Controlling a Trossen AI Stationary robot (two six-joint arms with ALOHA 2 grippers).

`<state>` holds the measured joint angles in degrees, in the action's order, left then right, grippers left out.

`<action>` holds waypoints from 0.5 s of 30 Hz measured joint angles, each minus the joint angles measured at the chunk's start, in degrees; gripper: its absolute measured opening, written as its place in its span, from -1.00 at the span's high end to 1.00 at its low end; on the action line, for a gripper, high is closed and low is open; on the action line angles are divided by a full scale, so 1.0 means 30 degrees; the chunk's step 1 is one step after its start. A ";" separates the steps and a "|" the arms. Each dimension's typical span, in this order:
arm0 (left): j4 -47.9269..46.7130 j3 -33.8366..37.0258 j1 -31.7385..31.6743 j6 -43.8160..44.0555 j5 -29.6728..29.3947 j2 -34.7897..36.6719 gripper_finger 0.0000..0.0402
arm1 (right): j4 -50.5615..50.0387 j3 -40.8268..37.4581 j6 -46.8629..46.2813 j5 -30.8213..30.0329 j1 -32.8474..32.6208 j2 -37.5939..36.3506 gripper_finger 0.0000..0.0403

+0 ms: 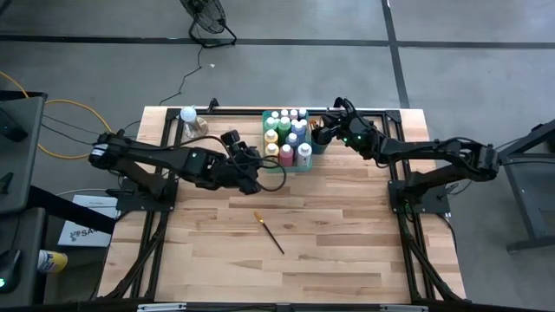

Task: Pick & Place Paint Supplies
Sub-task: Put the silver paint brush into the green cup, then put the gold paint brush into the green cup

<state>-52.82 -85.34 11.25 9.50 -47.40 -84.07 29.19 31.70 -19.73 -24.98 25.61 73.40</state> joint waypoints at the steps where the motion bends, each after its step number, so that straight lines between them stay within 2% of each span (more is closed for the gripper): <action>1: 0.0069 -0.0004 0.0000 0.0005 0.0111 0.0011 0.08 | -0.0074 0.0000 0.0000 -0.0003 0.0000 0.0002 0.68; 8: 0.0103 -0.0035 0.0000 0.0015 0.0605 0.0051 0.08 | -0.0250 0.0000 -0.0032 0.0068 -0.0049 -0.0003 0.37; 15: -0.0116 -0.0035 0.0000 0.0114 0.1841 0.0051 0.08 | -0.0437 0.0000 -0.0062 0.1295 -0.0570 -0.0092 0.15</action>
<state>-53.17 -85.45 11.25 9.84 -41.87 -83.92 27.88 31.70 -19.91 -21.09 23.89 73.12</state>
